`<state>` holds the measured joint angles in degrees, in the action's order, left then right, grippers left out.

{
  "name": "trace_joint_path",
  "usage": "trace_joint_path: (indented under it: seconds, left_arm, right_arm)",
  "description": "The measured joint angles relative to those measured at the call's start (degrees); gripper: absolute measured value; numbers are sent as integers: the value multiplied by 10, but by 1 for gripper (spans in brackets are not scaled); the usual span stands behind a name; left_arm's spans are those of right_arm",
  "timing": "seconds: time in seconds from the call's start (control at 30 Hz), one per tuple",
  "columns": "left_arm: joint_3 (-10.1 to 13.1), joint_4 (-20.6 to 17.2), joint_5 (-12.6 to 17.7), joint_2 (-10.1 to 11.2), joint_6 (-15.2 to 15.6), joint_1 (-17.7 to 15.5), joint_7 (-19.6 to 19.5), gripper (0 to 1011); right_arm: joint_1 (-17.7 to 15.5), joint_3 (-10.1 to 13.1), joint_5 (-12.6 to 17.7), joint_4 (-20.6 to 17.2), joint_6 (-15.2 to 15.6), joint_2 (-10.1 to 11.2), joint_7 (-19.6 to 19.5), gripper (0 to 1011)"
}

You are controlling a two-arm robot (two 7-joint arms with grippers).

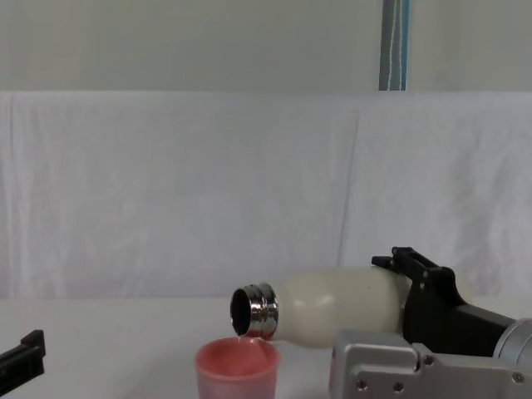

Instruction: Grasp the thermos with one hand and pour water into the cup lid.

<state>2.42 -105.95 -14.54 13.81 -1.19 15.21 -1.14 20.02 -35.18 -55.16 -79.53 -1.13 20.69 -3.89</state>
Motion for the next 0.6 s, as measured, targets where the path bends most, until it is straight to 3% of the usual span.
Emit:
trace_joint_path:
  seconds: [0.43, 0.6]
  left_arm:
    - [0, 0, 0, 0, 0, 0, 0, 1001]
    - [0, 0, 0, 0, 0, 0, 0, 1001]
  right_arm:
    - [-14, 28, 61, -7, -20, -10, 13, 950]
    - [-24, 51, 107, -14, -34, -18, 23, 950]
